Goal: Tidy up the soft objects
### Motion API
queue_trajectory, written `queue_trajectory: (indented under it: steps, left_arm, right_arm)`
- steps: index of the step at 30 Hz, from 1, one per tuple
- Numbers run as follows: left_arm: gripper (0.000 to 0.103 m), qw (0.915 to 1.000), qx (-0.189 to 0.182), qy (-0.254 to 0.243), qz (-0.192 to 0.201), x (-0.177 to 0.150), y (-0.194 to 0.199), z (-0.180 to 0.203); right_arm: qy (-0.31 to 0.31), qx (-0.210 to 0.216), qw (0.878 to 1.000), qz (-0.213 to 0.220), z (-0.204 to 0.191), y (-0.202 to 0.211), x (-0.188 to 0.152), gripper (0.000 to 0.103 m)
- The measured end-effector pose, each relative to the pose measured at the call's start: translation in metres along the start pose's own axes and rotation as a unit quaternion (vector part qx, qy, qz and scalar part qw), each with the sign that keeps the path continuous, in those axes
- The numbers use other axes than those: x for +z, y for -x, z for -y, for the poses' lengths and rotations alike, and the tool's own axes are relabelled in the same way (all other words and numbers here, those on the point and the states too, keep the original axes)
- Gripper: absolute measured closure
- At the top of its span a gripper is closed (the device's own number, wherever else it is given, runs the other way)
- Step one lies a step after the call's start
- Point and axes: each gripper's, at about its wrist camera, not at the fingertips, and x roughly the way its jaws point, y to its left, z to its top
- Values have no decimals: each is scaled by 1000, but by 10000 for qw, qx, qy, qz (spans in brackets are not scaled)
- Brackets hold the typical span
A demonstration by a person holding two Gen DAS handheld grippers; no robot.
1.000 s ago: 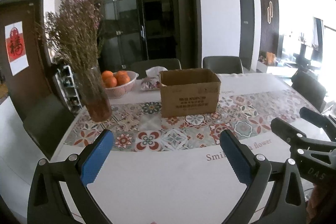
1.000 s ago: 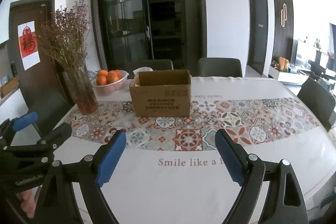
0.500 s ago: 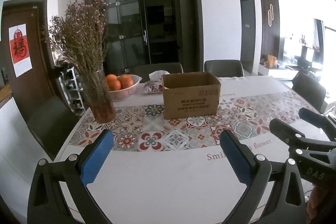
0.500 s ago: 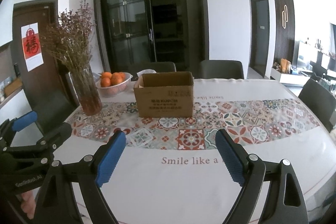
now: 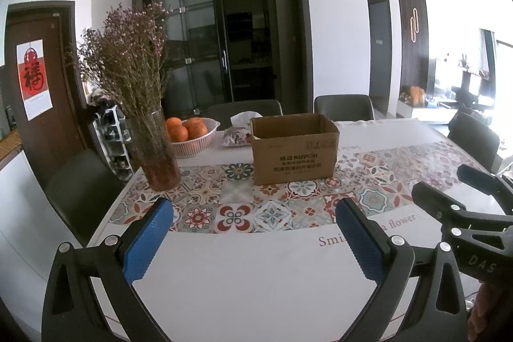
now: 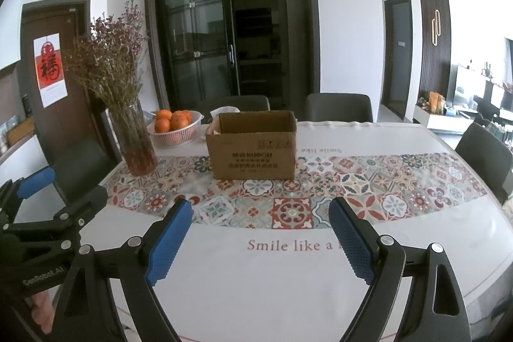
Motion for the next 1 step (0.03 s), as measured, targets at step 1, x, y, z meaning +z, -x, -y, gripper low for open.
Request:
queue_trajectory:
  steps: [1]
  left_arm:
    - [0,10000,4,0,1,0,0,0]
  right_arm:
    - [2,-2,10000,-4,0,0,0,15]
